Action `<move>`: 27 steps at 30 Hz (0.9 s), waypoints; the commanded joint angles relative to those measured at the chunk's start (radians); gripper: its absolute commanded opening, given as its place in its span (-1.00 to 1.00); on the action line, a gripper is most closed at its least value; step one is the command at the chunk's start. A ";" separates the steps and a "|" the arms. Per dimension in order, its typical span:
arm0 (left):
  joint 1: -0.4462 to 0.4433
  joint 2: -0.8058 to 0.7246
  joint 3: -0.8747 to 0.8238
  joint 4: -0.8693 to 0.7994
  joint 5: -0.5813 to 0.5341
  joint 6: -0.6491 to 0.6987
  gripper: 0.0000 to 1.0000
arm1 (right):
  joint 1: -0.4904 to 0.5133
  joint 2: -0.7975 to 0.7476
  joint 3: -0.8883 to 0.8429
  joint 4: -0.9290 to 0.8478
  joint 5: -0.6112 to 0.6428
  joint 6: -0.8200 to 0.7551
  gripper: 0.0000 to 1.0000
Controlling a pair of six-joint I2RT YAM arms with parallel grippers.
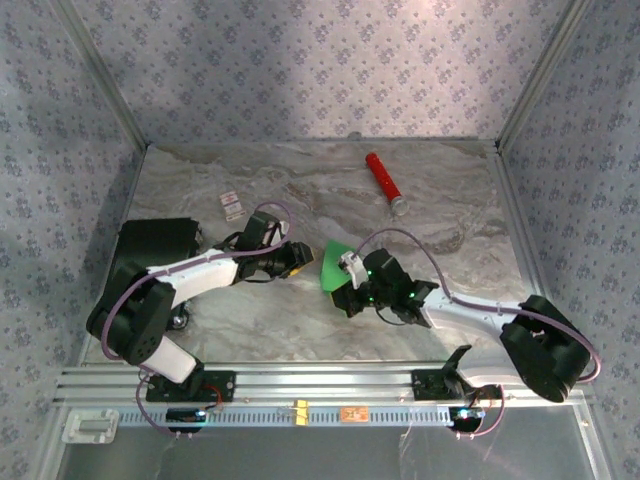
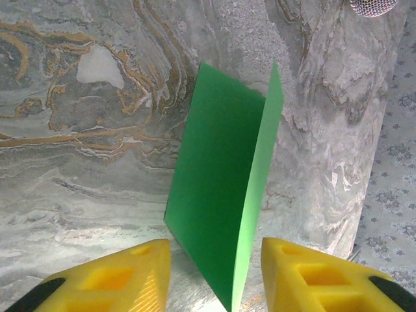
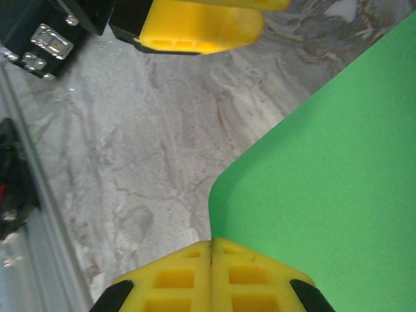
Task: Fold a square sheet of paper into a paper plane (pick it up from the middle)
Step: Third fold the triangle at the center of the table.
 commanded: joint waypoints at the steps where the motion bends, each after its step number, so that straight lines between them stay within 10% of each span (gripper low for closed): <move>1: 0.001 -0.023 0.045 -0.020 0.014 0.029 -0.23 | -0.016 0.022 -0.007 0.001 -0.166 0.034 -0.89; 27: -0.084 0.433 0.364 -0.164 0.108 0.205 -0.77 | -0.001 0.100 0.010 -0.025 -0.158 0.004 -0.87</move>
